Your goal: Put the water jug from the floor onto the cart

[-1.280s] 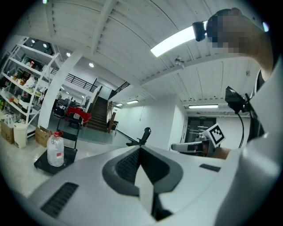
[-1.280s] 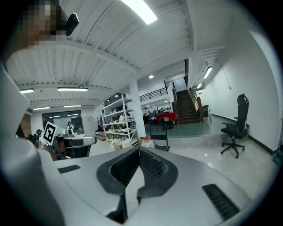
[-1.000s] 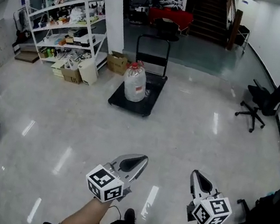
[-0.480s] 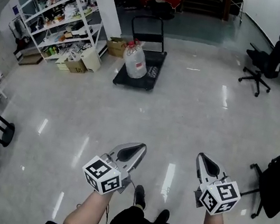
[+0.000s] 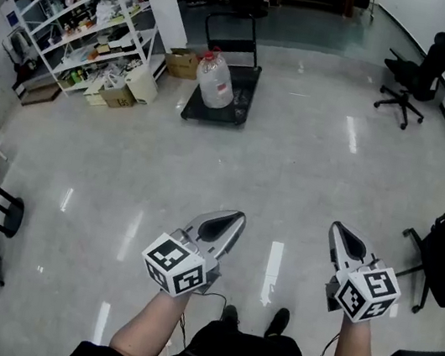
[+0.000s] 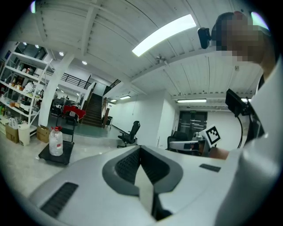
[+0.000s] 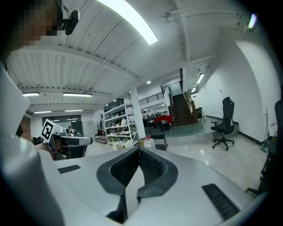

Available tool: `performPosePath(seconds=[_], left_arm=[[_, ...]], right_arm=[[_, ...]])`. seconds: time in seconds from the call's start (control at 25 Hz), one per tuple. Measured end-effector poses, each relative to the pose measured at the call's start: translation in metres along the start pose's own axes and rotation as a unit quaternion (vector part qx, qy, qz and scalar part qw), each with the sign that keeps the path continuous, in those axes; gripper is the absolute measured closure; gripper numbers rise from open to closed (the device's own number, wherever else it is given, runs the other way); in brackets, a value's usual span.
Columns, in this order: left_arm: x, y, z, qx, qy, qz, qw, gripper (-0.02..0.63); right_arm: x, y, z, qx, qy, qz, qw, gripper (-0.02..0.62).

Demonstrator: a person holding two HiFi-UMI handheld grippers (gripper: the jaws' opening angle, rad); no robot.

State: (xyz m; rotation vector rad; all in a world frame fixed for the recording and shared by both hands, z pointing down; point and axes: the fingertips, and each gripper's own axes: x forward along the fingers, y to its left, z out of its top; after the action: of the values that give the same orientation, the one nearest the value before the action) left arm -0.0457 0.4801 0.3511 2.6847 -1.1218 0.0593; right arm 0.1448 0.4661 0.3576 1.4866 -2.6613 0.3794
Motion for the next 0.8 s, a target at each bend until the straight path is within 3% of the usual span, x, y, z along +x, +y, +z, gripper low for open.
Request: performPosePath(seconds=[0.16,0.48,0.8], left_arm=[[-0.026,0.000,-0.007,0.014,-0.003,-0.017,0.9998,0.604],[-0.053,-0.022,0.004,0.000,-0.017,-0.010,0.9998,0.604],[-0.043,-0.072,-0.009,-0.012,0.003,0.009,0.9999,0.604]], right_arm=[[-0.019,0.025,-0.007,0.002,0.000,-0.023,1.000,0.592],[-0.038,0.060,0.000,-0.019,0.003,-0.001,1.000,0.592],[-0.083,0.044,-0.005,-0.021,0.006,0.025,0.999,0.592]])
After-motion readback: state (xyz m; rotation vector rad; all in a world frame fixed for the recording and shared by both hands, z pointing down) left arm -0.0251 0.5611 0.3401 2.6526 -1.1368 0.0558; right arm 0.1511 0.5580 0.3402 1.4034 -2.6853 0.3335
